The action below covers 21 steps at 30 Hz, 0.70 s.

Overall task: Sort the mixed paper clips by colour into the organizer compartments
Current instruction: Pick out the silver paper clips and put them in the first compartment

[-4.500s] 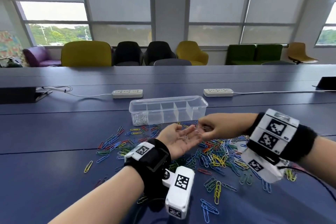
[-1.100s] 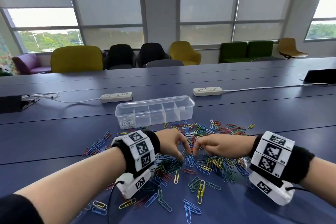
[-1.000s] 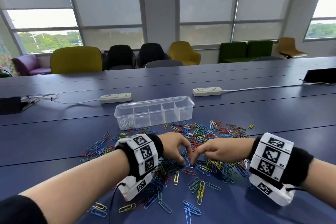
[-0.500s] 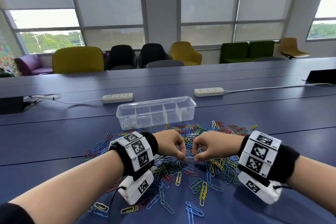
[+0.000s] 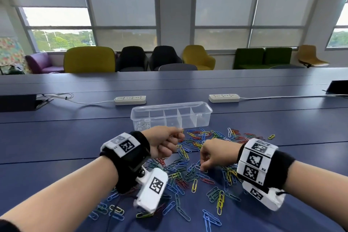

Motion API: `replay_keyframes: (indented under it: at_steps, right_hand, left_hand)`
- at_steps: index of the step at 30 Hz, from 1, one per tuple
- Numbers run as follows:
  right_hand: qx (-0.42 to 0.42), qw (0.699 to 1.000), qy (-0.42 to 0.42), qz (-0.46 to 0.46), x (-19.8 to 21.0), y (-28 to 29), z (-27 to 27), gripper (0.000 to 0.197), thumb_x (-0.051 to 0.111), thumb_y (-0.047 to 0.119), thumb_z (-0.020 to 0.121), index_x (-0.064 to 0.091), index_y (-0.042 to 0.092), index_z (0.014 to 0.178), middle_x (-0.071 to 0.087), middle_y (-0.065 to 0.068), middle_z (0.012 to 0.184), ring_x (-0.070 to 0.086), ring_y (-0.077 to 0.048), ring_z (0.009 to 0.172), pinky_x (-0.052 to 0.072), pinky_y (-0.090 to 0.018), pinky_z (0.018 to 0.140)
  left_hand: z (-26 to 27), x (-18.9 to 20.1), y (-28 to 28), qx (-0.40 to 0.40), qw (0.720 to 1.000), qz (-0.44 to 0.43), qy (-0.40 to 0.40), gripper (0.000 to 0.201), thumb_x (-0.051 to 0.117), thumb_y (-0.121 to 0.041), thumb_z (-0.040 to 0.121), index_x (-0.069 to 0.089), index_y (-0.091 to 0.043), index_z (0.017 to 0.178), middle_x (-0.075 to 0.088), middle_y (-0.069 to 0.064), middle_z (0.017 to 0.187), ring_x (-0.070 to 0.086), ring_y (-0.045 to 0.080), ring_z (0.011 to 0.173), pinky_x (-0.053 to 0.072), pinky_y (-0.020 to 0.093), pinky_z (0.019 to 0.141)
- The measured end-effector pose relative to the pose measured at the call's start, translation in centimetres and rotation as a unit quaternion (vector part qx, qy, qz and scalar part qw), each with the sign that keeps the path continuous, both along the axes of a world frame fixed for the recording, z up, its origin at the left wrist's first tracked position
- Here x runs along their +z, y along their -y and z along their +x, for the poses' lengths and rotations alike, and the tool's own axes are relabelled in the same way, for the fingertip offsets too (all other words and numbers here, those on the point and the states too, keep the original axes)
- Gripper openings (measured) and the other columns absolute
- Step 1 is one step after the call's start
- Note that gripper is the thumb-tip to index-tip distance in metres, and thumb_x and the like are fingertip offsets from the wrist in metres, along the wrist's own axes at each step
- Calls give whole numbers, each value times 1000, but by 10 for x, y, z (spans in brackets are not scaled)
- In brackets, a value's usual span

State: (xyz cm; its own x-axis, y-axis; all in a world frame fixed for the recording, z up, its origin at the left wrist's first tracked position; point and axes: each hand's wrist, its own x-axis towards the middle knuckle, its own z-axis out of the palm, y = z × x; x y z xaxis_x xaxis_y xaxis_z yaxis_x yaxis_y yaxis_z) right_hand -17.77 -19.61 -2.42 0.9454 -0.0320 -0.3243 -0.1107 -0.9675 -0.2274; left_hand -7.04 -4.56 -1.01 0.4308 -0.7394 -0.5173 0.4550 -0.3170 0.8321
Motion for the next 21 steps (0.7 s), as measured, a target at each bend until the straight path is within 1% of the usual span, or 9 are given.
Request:
replay_keyframes:
  at_steps: [3, 5, 7, 10, 12, 13, 15, 18, 21]
  right_hand:
    - [2, 1000, -26, -2, 1, -1, 0, 17, 65, 25, 85, 60, 20, 70, 54, 11, 64, 52, -8, 62, 43, -21, 62]
    - [5, 999, -38, -10, 7, -2, -1, 22, 61, 21, 87, 56, 22, 65, 52, 11, 61, 48, -3, 56, 40, -18, 57]
    - [1, 1000, -14, -1, 19, -3, 0, 16, 56, 20, 89, 60, 13, 75, 53, 6, 65, 46, -8, 58, 39, -20, 58]
    - [6, 998, 51, 20, 45, -12, 6, 11, 52, 21, 92, 55, 10, 89, 50, 4, 72, 43, -9, 62, 35, -19, 59]
    - [22, 996, 83, 25, 56, -24, 14, 10, 52, 23, 93, 51, 13, 91, 47, 7, 72, 39, -4, 61, 32, -17, 58]
    - [30, 996, 87, 20, 59, -31, 20, 11, 51, 24, 94, 50, 13, 91, 46, 9, 72, 38, -3, 60, 32, -16, 57]
    - [47, 995, 87, 1, 57, -45, 31, 13, 52, 26, 94, 52, 13, 94, 47, 10, 72, 39, -3, 60, 31, -15, 55]
    - [85, 990, 113, -28, 51, -59, 46, 20, 55, 26, 93, 62, 11, 105, 63, 4, 88, 48, -8, 71, 35, -11, 58]
    - [73, 982, 167, 46, 58, -51, 49, 20, 57, 23, 92, 66, 13, 106, 69, 2, 97, 59, -5, 75, 45, -12, 69]
  left_hand:
    - [0, -4, -7, 86, 975, -109, -173, 34, 39, -19, 97, 43, -13, 63, 28, -4, 45, 27, 6, 29, 21, 11, 24]
    - [-1, -11, -10, 141, 957, -146, -206, 36, 38, -15, 96, 46, -11, 61, 37, 0, 49, 37, 9, 32, 35, 15, 28]
    - [0, -20, -13, 178, 943, -178, -216, 44, 38, -14, 97, 53, -5, 57, 49, 7, 57, 52, 16, 40, 49, 22, 37]
    - [0, -27, -16, 207, 924, -209, -243, 45, 36, -14, 98, 60, 7, 67, 61, 21, 74, 63, 30, 68, 59, 39, 67]
    - [-6, -26, -18, 208, 923, -209, -246, 40, 33, -15, 100, 58, 10, 82, 60, 28, 89, 60, 37, 87, 47, 49, 88]
    - [-9, -26, -17, 213, 921, -212, -247, 39, 31, -16, 101, 56, 10, 86, 60, 29, 92, 58, 40, 93, 43, 50, 91]
    - [-12, -28, -15, 223, 916, -223, -248, 37, 29, -16, 102, 51, 11, 91, 59, 30, 95, 56, 42, 97, 45, 50, 91]
    - [-10, -33, -11, 190, 915, -242, -260, 35, 31, -17, 101, 54, 7, 110, 60, 28, 112, 64, 38, 87, 56, 46, 74]
    - [-7, -34, -7, 196, 903, -243, -294, 40, 32, -18, 99, 60, 9, 90, 65, 24, 83, 68, 34, 67, 57, 43, 60]
